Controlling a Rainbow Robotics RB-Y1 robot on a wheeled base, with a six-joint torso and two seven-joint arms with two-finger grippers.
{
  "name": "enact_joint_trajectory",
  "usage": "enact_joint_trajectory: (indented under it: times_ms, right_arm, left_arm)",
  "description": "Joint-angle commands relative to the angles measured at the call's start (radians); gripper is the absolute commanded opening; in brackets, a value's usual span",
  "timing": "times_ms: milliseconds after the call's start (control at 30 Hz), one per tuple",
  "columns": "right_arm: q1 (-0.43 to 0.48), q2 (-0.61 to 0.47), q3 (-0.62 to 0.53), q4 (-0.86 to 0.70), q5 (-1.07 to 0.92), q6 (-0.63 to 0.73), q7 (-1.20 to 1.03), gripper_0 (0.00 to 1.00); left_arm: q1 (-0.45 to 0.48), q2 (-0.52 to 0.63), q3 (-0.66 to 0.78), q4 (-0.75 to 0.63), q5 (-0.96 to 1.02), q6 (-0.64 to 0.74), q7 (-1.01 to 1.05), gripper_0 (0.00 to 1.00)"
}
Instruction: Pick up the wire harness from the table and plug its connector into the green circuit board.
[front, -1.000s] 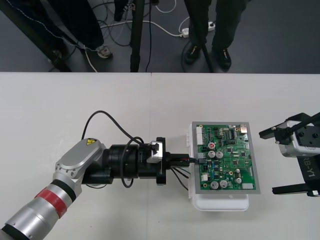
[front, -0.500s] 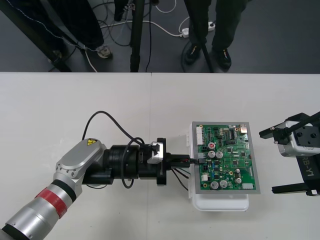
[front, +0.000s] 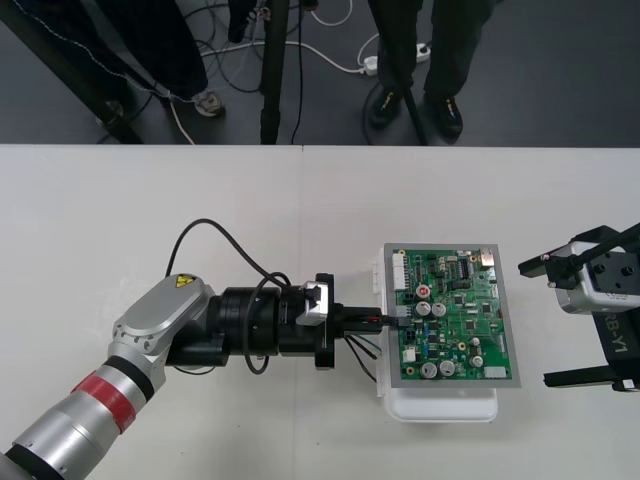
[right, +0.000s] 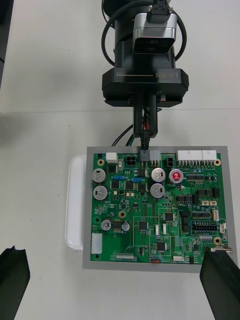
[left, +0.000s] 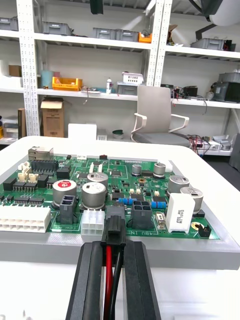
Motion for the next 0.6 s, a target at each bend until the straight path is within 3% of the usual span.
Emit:
enact_joint_trajectory:
  times_ms: [33,600]
  right_arm:
    - [-0.025,0.012,0.016,0.003,0.008,-0.005,-0.024,1.00]
    - [-0.025,0.012,0.016,0.003,0.005,-0.005,-0.024,1.00]
  left_arm:
    - [-0.037,-0.035,-0.027,-0.012,0.020,0.028,0.003,0.00]
    - [-0.037,-0.035,-0.026,-0.011,0.005,0.035,-0.014,0.00]
